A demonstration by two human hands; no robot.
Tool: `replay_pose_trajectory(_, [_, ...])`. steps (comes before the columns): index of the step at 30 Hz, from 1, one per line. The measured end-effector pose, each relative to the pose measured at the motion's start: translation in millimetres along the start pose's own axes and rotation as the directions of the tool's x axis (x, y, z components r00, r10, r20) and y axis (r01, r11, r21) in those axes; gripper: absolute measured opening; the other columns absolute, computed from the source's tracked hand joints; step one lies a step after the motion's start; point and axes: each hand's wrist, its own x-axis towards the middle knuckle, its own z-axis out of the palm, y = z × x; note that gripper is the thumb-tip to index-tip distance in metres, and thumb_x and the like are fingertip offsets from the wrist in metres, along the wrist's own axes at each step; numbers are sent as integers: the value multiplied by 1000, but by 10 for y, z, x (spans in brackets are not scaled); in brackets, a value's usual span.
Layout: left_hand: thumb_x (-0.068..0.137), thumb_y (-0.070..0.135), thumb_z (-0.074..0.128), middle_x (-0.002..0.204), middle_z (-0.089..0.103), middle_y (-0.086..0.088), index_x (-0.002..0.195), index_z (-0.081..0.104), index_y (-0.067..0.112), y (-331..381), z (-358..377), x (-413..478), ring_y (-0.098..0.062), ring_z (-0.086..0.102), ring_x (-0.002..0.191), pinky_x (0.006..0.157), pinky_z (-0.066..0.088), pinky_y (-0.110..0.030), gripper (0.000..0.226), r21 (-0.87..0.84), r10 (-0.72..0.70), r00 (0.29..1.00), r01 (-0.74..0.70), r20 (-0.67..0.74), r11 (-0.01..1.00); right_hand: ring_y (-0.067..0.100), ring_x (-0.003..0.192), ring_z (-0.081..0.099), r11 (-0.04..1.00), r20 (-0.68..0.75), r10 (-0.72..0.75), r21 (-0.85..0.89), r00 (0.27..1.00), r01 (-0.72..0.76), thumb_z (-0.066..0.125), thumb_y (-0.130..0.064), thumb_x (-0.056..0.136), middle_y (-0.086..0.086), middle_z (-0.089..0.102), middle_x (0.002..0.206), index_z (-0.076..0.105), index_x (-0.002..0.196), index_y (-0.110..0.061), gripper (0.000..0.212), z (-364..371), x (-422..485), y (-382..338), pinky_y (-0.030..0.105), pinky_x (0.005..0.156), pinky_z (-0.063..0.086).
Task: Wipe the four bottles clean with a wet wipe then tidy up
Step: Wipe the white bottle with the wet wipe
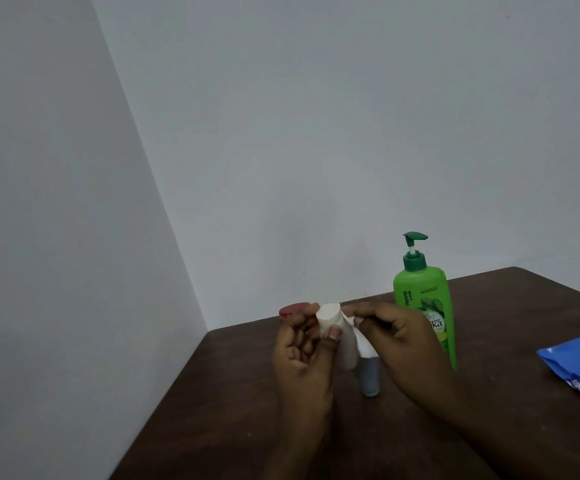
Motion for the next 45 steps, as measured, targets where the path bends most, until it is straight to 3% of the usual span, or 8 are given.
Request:
replay_pose_trajectory(5, [83,9,74,118,78,-7,124,65,6,48,-16,38,-23,75,110,87,62,-29,42,-100,-45,998,41,-46,994,17,104,75,860,203,232,414,951,-298,66,7,92,4,79,109,74,113,-9,28,15,5,-145,23,83,59])
replay_pose_trajectory(8, [86,16,72,109,80,-5,116,71,9,49,-39,41,-22,77,102,77,62,-26,31,-1,-19,999,19,-29,1000,21,97,77,796,220,304,476,927,-374,67,13,87,10,79,106,70,115,-3,32,87,-35,-150,25,76,60])
replay_pose_trajectory(18, [87,15,82,120,74,22,123,71,37,-34,-38,-29,-2,68,115,95,57,-23,43,388,-9,988,-54,157,920,9,92,75,959,-154,117,275,981,-71,65,7,93,-5,80,98,78,98,-21,31,-60,102,-95,21,80,58])
replay_pose_trajectory(21, [87,10,82,113,75,22,118,71,42,22,-53,-22,-2,70,110,88,56,-18,46,402,67,989,-114,128,908,4,104,72,980,-57,-197,-29,979,195,65,9,93,-14,78,108,77,107,-22,36,-101,49,-172,19,91,55])
replay_pose_trajectory(25, [87,-3,78,114,76,21,118,72,36,54,-78,-2,-2,71,110,87,55,-14,51,368,133,989,-145,58,919,11,127,63,785,194,-529,-257,826,563,56,-2,94,0,69,131,74,118,-4,30,-128,-3,-194,26,107,49])
replay_pose_trajectory(33, [82,-1,83,109,77,23,112,72,39,78,-46,-37,3,71,104,85,54,-13,51,392,189,981,-189,40,900,5,122,65,865,153,-408,-251,900,434,62,5,90,-4,71,128,73,124,-8,38,-174,49,-129,31,99,56])
replay_pose_trajectory(40, [84,-3,81,112,76,19,116,73,36,62,-76,-19,-2,71,106,87,56,-17,51,432,229,969,-247,92,867,11,130,60,774,244,-517,-278,821,570,64,11,85,3,67,135,72,124,-5,43,-154,9,-183,28,107,49])
replay_pose_trajectory(45, [85,1,81,110,77,15,114,75,35,32,-80,-21,-4,72,106,87,57,-19,45,375,196,979,-205,63,904,5,124,64,854,158,-429,-251,889,457,63,6,89,-3,71,129,73,123,-8,39,-141,25,-144,32,101,55])
